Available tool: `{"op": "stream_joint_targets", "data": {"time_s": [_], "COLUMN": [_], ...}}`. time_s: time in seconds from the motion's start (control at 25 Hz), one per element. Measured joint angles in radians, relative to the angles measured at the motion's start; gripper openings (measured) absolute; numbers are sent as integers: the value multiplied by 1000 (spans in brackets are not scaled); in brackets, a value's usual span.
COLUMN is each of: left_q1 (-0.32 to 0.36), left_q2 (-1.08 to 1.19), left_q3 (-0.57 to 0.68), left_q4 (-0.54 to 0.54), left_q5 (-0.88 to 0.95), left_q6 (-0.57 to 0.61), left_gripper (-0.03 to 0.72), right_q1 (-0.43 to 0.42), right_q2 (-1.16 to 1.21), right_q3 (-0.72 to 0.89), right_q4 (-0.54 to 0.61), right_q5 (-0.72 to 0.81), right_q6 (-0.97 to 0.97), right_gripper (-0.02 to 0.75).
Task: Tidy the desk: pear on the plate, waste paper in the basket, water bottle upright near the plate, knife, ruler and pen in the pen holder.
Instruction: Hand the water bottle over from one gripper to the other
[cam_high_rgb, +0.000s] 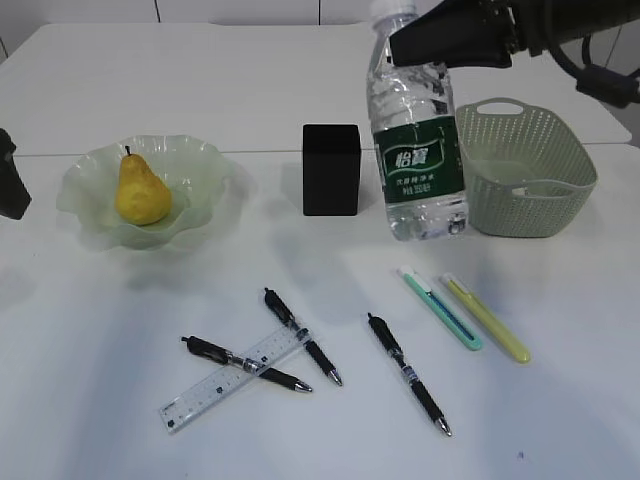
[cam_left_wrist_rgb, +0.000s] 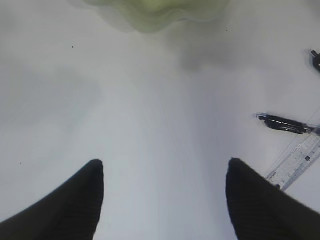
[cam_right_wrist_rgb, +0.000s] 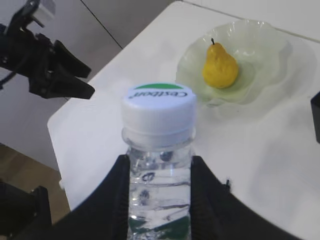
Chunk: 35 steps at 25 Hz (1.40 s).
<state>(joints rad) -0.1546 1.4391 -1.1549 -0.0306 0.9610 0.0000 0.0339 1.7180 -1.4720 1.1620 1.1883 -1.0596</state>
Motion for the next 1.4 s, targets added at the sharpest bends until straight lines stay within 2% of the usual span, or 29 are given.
{"op": "stream_joint_targets", "data": {"time_s": [0.32, 0.48, 0.84, 1.04, 1.28, 1.4], "left_q1": [0, 0, 0, 0, 0, 0], "left_q2": [0, 0, 0, 0, 13, 42], "left_q3": [0, 0, 2, 7, 74, 117], "left_q4": [-4, -74, -527, -730, -1122, -1305], "left_q5": [-8, -33, -169, -236, -234, -182], "left_q6": [0, 69, 546, 795, 1179, 1331], "left_gripper": [538, 538, 537, 519, 503, 503], "right_q1": [0, 0, 0, 0, 0, 0], "right_q2": [0, 0, 0, 0, 0, 0], "right_q3": [0, 0, 0, 0, 0, 0], "right_q4": [168, 186, 187, 187, 187, 187], "right_q5": [2, 2, 2, 2, 2, 2], "right_q6": [-81, -95, -103, -107, -107, -109], "right_gripper": [207, 206, 204, 204, 204, 204]}}
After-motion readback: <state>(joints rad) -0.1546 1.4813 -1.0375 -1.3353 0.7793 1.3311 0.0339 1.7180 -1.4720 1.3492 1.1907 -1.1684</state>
